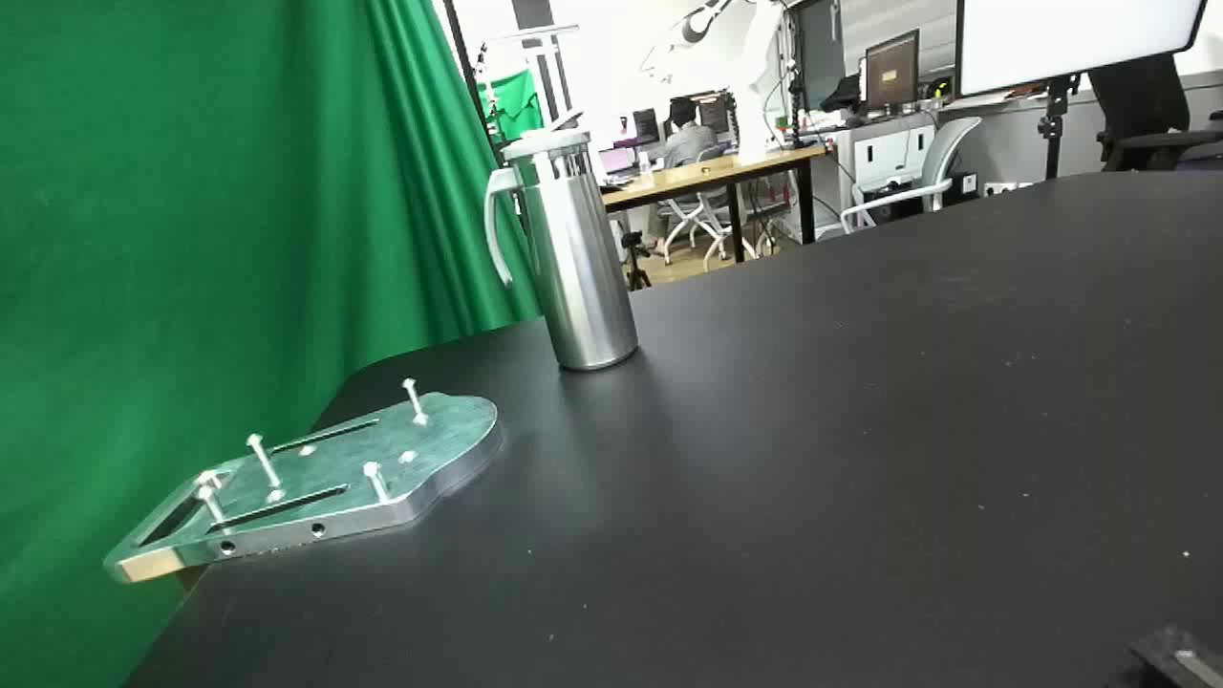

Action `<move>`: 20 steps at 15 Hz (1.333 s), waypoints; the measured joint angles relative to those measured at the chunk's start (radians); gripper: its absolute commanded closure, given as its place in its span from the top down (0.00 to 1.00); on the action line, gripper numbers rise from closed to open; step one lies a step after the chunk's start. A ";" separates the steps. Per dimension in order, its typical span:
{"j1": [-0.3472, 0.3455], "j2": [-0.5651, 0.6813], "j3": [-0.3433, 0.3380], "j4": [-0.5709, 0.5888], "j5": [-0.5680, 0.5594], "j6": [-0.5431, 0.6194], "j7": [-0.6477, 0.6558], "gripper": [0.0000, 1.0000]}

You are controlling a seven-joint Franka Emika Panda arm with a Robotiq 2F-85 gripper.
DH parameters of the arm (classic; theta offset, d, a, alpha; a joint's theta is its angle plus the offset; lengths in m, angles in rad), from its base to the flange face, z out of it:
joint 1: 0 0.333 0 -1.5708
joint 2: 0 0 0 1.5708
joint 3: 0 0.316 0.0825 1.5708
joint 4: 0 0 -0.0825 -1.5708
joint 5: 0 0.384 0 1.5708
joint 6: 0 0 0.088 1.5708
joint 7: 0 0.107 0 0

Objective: Close the top opening of the silver jar

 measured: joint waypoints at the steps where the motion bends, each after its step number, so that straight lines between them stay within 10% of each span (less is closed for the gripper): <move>1: 0.000 0.001 0.000 0.000 0.000 0.000 0.000 1.00; 17: -0.036 0.052 -0.048 0.049 -0.032 0.032 -0.054 1.00; 18: -0.049 0.076 -0.060 0.073 -0.042 0.035 -0.068 0.75; 20: -0.075 0.135 -0.080 0.132 -0.064 0.039 -0.096 0.67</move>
